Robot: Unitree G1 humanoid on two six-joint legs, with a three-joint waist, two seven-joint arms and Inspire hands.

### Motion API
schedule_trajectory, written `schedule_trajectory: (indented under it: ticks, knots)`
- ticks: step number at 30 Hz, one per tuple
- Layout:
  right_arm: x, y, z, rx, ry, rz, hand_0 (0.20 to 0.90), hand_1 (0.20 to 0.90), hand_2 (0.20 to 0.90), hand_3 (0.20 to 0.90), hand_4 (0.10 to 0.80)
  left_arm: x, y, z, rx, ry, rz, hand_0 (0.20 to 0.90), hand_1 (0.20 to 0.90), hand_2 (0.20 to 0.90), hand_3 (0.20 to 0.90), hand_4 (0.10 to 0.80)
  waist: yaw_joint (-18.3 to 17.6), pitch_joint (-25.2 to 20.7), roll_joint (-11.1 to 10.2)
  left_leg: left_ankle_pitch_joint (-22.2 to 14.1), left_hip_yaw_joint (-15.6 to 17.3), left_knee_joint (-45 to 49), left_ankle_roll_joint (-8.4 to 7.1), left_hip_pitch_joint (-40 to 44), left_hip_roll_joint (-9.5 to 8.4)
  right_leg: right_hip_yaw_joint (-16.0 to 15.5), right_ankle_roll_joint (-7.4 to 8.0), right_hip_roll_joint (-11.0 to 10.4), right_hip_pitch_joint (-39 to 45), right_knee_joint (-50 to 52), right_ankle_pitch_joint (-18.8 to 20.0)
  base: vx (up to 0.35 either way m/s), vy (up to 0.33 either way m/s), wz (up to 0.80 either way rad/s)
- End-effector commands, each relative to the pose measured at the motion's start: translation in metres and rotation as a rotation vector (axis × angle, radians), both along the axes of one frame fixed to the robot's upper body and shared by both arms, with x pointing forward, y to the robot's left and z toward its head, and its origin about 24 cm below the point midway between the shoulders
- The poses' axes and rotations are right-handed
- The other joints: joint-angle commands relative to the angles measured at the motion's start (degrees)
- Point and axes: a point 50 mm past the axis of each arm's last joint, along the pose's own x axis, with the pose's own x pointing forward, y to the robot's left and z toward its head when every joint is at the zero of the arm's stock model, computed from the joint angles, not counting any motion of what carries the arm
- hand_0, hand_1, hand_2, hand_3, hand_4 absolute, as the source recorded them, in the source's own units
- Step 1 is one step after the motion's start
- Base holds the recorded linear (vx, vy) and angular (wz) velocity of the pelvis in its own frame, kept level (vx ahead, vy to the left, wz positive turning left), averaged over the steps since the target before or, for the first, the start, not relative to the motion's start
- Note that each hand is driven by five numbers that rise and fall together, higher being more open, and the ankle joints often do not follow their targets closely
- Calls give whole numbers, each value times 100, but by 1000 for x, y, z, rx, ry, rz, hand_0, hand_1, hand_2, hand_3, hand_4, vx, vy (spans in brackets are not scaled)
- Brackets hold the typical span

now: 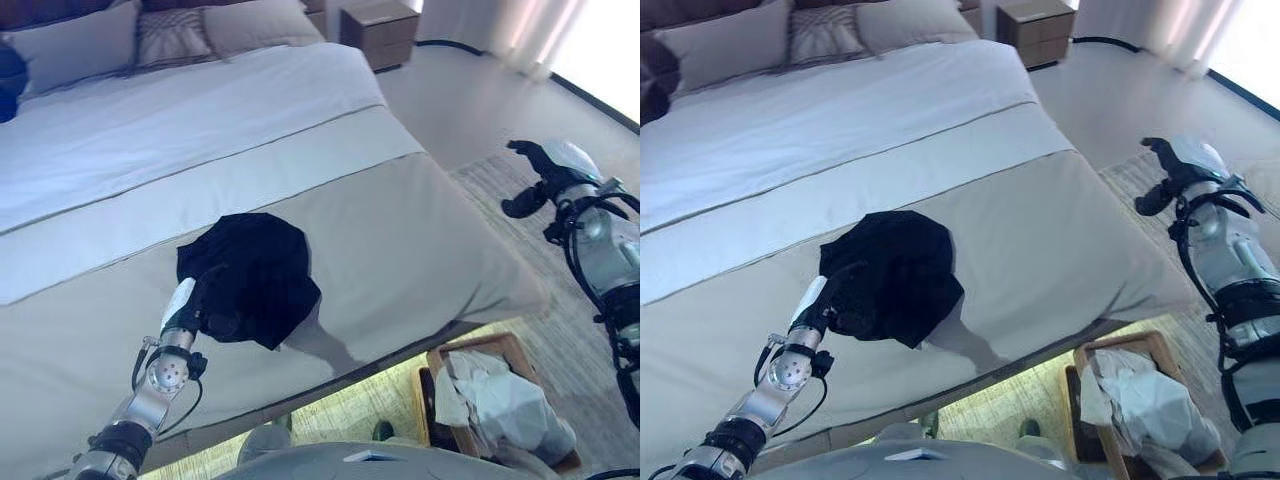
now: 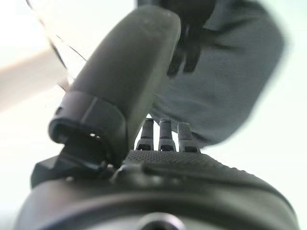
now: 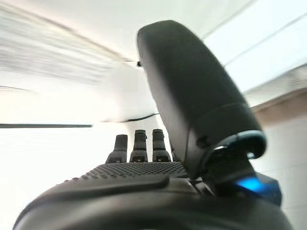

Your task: Pick up the clothes from the bed and place them into the basket

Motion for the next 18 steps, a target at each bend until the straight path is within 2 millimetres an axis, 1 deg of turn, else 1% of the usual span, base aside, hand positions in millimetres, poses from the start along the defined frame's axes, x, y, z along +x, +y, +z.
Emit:
schedule_trajectory:
  ticks: [1,3,4,7,9,10,11,13,14,16,17,18]
  knots:
    - [19,31,61,-103,-187,102,900,900,900,900,800,16,18,36,68,-165,-7,900,900,900,900,800,284,-230,-261,-854,-221,810,-21,13,-209,-112,-363,-51,-312,987,-553,141,29,45]
    - [22,35,60,-103,-175,104,900,900,900,900,800,9,18,36,62,-163,-27,900,900,900,900,800,515,-162,-235,-819,-451,882,-45,-93,-256,-293,-423,-72,-289,1061,-622,104,42,43]
    - [23,36,60,-101,-173,111,900,900,900,900,800,8,18,36,60,-162,-25,900,900,900,900,800,533,-157,-232,-813,-478,888,-48,-112,-262,-321,-427,-77,-296,1074,-632,41,46,42]
    - [25,40,63,-120,-177,104,900,900,900,900,800,7,15,40,38,-172,-46,900,900,900,900,800,780,-10,-150,-722,-723,970,-66,-391,-334,-543,-489,-128,-444,1229,-703,-37,53,52]
    - [27,40,69,-143,-183,89,900,900,900,900,800,9,14,43,25,-191,-61,900,900,900,900,800,938,161,-87,-660,-881,994,-75,-571,-368,-696,-519,-162,-585,1322,-729,-108,32,45]
    - [28,40,71,-147,-189,84,900,900,900,900,800,9,13,44,20,-196,-63,900,900,900,900,800,960,213,-69,-643,-928,1007,-77,-630,-380,-743,-530,-176,-636,1366,-744,-153,34,41]
    - [29,39,79,-155,-201,77,900,900,900,900,800,9,13,45,15,-202,-72,900,900,900,900,800,1078,390,-11,-600,-1044,1038,-81,-766,-411,-872,-564,-204,-761,1475,-777,-121,35,50]
    - [30,41,88,-152,-221,70,900,900,900,900,800,7,13,46,11,-208,-79,900,900,900,900,800,1188,605,51,-668,-1121,1250,-88,-934,-467,-995,-644,-250,-934,1782,-940,-84,44,40]
    - [31,43,95,-159,-241,72,900,900,900,900,800,7,14,47,11,-212,-81,900,900,900,900,800,1248,745,89,-727,-1140,1447,-69,-1087,-521,-1035,-702,-274,-1090,2028,-1052,-112,56,30]
    - [33,50,103,-164,-280,74,900,900,900,900,800,7,15,52,15,-240,-88,900,900,900,900,800,1343,1040,163,-802,-1151,1825,-12,-1397,-582,-1106,-763,-398,-1420,2556,-1174,-168,37,22]
    - [35,57,108,-181,-295,82,900,900,900,900,800,8,14,53,12,-258,-85,900,900,900,900,800,1391,1223,204,-855,-1147,2151,21,-1673,-624,-1127,-802,-501,-1661,2957,-1264,-89,-18,18]
    - [36,63,110,-190,-299,93,900,900,900,900,800,9,14,55,12,-277,-77,900,900,900,900,800,1424,1383,196,-1120,-1116,2468,54,-1786,-659,-1047,-801,-552,-1795,3329,-1530,-75,3,21]
